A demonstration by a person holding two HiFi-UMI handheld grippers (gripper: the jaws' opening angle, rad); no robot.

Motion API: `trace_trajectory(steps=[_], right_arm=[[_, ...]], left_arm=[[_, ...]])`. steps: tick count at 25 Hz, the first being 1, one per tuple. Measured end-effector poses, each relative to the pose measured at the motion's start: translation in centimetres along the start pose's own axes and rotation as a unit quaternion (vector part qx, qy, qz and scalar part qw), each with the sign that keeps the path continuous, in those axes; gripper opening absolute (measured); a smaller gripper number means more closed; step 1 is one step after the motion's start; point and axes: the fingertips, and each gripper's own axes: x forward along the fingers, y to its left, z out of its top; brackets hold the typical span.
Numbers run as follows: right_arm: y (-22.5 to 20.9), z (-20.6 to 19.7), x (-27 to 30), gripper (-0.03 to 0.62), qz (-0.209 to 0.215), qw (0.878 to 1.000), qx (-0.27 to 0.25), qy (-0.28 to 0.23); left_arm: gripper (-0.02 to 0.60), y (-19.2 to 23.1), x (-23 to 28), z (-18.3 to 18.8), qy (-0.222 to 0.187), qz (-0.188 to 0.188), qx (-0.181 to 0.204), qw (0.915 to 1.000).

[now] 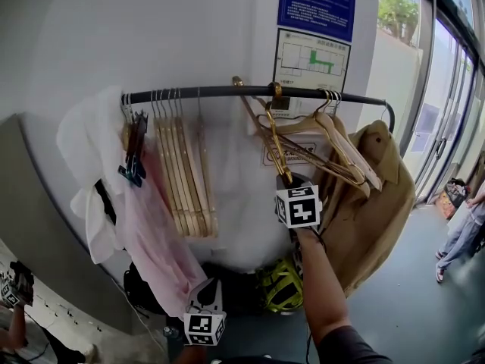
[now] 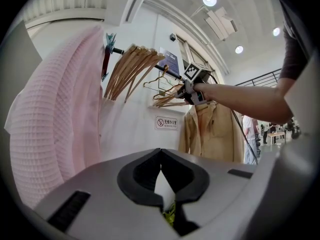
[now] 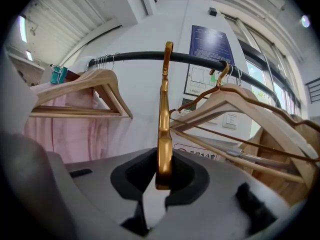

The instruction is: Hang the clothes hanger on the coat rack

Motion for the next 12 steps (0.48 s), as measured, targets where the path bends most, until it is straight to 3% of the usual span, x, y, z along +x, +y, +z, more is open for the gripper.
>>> trace_trajectory(steps=[12], right_arm=[[0.55, -0.30, -0.05, 0.057, -0.001, 1.000, -0.005, -0.006]], left_arm=[[0.009, 0.54, -0.05, -0.70, 0.005, 0.000, -0.004, 1.0000]])
